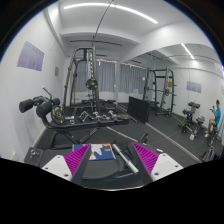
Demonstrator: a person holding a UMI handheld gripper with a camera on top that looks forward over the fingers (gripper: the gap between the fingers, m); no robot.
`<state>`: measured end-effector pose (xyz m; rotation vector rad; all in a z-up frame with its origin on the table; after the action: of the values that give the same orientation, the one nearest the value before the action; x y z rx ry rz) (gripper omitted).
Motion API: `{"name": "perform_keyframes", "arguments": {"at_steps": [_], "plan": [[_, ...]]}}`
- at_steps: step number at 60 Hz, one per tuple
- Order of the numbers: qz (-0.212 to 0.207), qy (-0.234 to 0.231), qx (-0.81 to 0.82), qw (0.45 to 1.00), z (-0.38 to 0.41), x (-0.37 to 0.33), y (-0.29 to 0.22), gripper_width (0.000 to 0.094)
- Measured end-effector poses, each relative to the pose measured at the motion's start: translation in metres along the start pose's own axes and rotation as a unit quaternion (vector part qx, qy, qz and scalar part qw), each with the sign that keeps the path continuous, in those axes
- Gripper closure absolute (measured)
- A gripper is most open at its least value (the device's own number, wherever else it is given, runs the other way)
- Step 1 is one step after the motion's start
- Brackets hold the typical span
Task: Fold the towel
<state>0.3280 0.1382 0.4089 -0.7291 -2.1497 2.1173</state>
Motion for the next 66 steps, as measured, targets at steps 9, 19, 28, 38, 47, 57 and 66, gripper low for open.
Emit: {"name": "perform_keyframes", "arguments": {"at_steps": [9, 19, 28, 38, 47, 57, 66], "plan": [[0.008, -0.016, -0.005, 1.000, 0.025, 0.008, 0.010, 0.0082], [0.024, -0.042, -0.009, 0.999, 0.063, 0.018, 0.027, 0.0080], [0.037, -0.067, -0.022, 0.997, 0.103, 0.027, 0.046, 0.0080], [0.057, -0.091, -0.039, 0.993, 0.149, 0.045, 0.070, 0.0083], [0.074, -0.112, -0.052, 0.990, 0.190, 0.065, 0.098, 0.0082], [0.085, -0.126, -0.063, 0.986, 0.233, 0.106, 0.130, 0.0080], [0.086, -0.141, -0.059, 0.984, 0.268, 0.162, 0.160, 0.0079]]}}
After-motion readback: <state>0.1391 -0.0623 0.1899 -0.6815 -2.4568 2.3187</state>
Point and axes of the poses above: the point between the fingertips, and its own axes, seen from behind it with the camera up: z to the left, y down, x forward, the way the camera looks, the point moved 4 cm from there along -x, backward, against the way the camera looks, and after that the axes turned 3 degrees about y, right-handed, at the moved point
